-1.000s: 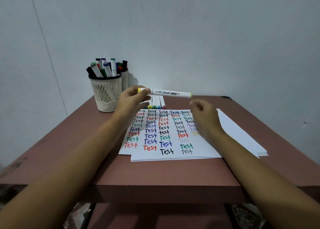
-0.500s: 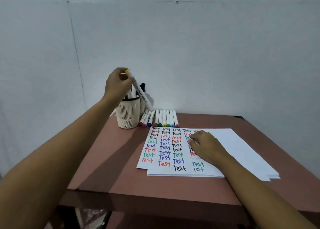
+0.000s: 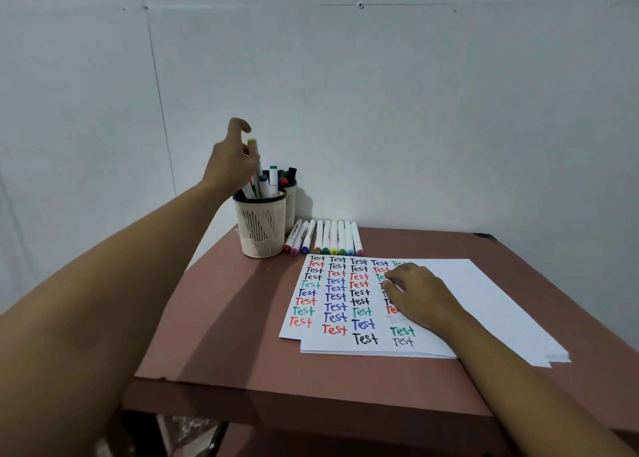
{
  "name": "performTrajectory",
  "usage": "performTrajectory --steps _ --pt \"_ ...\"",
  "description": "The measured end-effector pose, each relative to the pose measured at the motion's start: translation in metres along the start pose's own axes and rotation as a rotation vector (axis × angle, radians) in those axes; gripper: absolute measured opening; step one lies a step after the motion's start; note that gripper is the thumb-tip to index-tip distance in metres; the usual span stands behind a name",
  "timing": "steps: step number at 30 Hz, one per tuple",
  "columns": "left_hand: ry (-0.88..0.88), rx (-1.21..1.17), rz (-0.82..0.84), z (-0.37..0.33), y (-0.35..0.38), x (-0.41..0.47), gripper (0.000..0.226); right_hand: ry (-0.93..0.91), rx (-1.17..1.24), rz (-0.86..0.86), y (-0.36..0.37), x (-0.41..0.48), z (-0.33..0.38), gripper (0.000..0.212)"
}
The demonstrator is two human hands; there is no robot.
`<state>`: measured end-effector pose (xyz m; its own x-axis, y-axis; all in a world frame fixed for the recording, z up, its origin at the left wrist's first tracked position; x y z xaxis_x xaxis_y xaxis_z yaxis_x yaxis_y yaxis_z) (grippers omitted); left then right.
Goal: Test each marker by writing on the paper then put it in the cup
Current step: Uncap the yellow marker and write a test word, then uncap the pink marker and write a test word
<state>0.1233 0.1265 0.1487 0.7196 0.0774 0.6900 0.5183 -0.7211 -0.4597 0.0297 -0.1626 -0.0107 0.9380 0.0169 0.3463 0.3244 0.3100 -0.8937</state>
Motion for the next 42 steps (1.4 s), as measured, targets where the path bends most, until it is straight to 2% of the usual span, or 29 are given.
performTrajectory --steps 3,7,10,14,16,18,22,25,30,34,36,42 --pt "0.007 0.159 0.101 0.011 0.015 -0.005 0.017 0.004 0.003 0.003 0.0 0.001 0.0 0.035" --pt "0.043 0.347 0.149 0.014 0.025 -0.009 0.032 0.004 -0.004 0.006 0.001 0.001 -0.001 0.037" --pt "0.138 0.352 0.061 0.006 0.026 -0.012 0.031 0.005 -0.017 0.014 0.001 0.001 0.0 0.038" --pt "0.357 0.264 -0.15 -0.023 0.03 -0.04 0.026 0.011 -0.027 0.022 0.001 0.001 0.0 0.037" --pt "0.468 0.19 -0.172 -0.04 0.044 -0.066 0.024 0.013 -0.024 0.025 0.002 0.001 0.0 0.037" --pt "0.497 0.16 -0.001 -0.049 0.075 -0.091 0.024 0.019 -0.026 0.025 0.001 0.001 0.0 0.037" --pt "0.367 0.236 0.468 -0.035 0.137 -0.128 0.033 0.021 -0.018 0.034 0.001 0.001 0.0 0.037" --pt "0.299 0.236 0.656 -0.02 0.15 -0.137 0.034 0.02 -0.01 0.064 0.002 0.002 0.0 0.037" --pt "0.233 0.235 0.729 -0.009 0.154 -0.138 0.038 0.09 -0.011 0.136 -0.004 0.02 -0.001 0.023" --pt "0.217 0.226 0.72 -0.01 0.156 -0.14 0.039 0.22 0.067 0.099 0.004 0.066 -0.002 0.037" --pt "0.217 0.227 0.715 -0.009 0.156 -0.141 0.039 0.253 0.127 0.067 0.013 0.083 0.002 0.036" --pt "0.223 0.237 0.71 -0.008 0.158 -0.139 0.039 0.277 -0.015 0.07 0.027 0.103 0.018 0.023"
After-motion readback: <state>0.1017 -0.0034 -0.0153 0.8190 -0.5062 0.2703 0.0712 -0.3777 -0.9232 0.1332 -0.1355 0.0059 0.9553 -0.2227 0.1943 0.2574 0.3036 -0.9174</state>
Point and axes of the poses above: each hand's wrist, its own x-axis towards the middle knuckle, its own y-axis out of the palm, z = x × y, the point moved 6 cm from there along x, towards the middle knuckle, and after that the axes turned 1 degree about -z, right-handed, at the moved point
